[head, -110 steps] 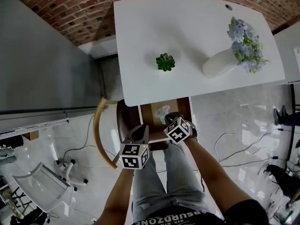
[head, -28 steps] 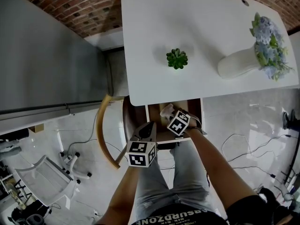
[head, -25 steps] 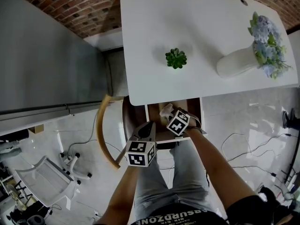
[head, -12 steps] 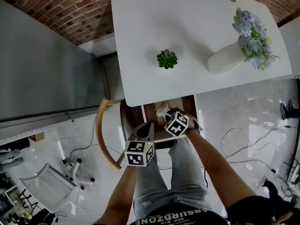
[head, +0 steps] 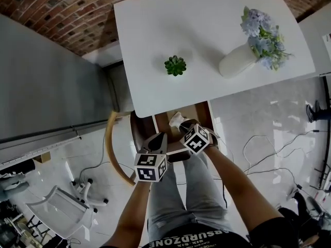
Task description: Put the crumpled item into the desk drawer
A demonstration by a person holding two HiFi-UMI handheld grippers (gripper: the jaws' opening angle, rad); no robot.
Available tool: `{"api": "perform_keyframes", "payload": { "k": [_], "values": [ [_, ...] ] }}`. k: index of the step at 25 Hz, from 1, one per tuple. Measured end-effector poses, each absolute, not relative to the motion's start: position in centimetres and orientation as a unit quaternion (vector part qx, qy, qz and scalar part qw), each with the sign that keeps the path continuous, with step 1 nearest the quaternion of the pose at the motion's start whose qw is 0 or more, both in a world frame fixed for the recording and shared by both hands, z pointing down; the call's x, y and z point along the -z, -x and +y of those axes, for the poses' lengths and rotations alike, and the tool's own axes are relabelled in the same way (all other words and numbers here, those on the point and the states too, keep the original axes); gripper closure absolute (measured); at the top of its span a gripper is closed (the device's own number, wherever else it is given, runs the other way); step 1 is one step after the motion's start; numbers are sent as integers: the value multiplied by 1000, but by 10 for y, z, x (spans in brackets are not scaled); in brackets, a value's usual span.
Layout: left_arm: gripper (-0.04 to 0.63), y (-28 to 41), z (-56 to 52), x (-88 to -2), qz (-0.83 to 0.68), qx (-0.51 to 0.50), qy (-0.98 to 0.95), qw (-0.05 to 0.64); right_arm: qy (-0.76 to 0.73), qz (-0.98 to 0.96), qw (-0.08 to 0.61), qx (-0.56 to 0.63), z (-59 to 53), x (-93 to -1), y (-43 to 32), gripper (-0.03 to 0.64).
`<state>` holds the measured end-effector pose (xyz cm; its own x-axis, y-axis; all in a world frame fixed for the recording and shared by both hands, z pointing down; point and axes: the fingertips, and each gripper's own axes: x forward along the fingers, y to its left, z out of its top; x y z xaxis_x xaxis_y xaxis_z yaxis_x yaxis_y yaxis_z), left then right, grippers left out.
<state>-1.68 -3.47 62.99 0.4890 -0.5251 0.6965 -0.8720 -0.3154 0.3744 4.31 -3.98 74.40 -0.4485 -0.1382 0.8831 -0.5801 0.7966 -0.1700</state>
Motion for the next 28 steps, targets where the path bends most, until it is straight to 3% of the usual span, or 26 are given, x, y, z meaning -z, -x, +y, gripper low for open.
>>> {"api": "perform_keyframes", "payload": {
  "k": [28],
  "values": [
    [598, -17, -37, -599, -403, -232, -810, 358, -383, -836, 273, -282, -36, -605, -59, 620]
  ]
}}
